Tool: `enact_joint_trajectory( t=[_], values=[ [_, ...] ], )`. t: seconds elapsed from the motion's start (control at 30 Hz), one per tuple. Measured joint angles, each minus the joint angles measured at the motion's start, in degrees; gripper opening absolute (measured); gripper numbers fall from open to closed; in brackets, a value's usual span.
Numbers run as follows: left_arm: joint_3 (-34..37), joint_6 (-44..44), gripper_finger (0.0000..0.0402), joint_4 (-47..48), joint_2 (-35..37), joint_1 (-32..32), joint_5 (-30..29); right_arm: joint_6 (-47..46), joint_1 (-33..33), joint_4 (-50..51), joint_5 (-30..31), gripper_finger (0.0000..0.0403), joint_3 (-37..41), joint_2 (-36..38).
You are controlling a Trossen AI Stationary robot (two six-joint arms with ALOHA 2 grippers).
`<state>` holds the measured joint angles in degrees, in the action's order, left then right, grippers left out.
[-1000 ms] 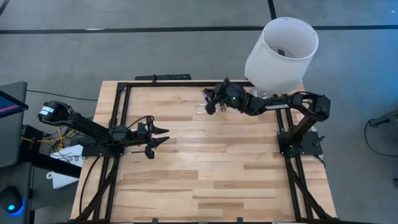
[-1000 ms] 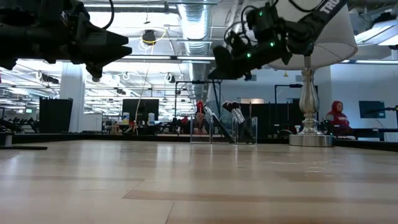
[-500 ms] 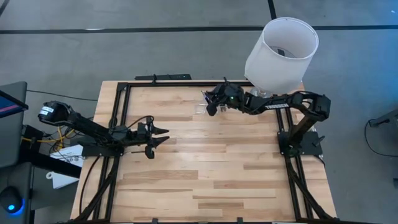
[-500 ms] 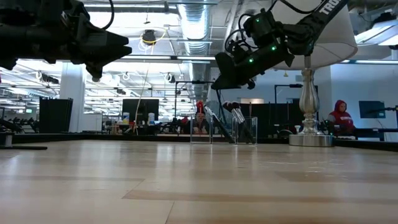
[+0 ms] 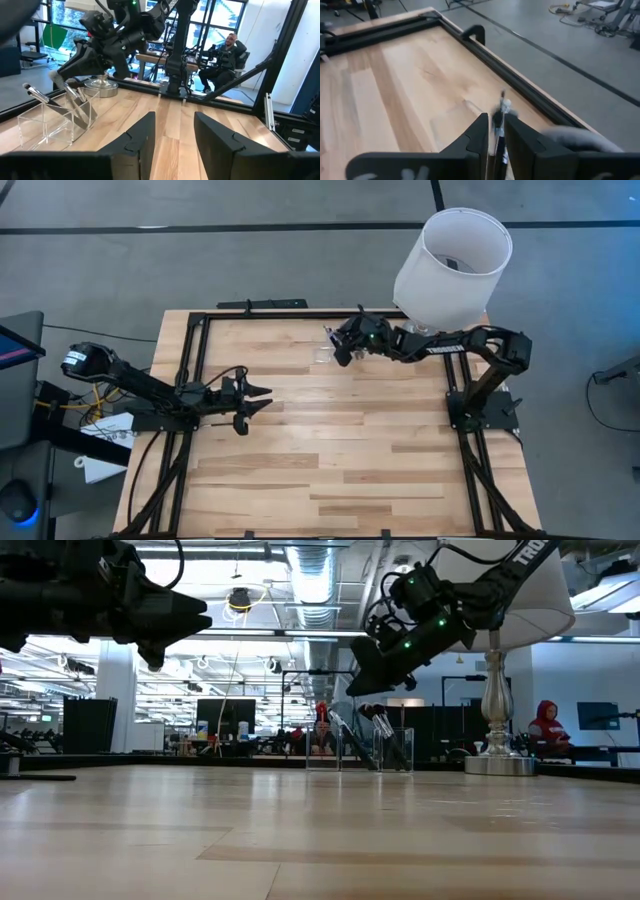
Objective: Put items in baskets/containers
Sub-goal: Put the silver eyeshadow brush into the transparent organizer, then put the silver liner brush into the transparent organizer
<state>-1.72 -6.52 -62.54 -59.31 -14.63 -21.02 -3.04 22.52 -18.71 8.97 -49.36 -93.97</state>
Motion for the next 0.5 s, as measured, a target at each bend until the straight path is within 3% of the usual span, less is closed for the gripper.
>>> enact_joint_trajectory(
  t=[0.4,0.5],
  values=[
    [-0.04,-2.67,0.0131,1.57,-0.11,-0.06,0.25,-0.47,-1.62,4.92,0.08,0.0116,0.00,-0.04],
    [-0.11,-3.16,0.0131,4.04,-0.11,-0.10,5.12,-0.48,-3.38,6.29,0.06,0.0124,-0.02,-0.04]
  ],
)
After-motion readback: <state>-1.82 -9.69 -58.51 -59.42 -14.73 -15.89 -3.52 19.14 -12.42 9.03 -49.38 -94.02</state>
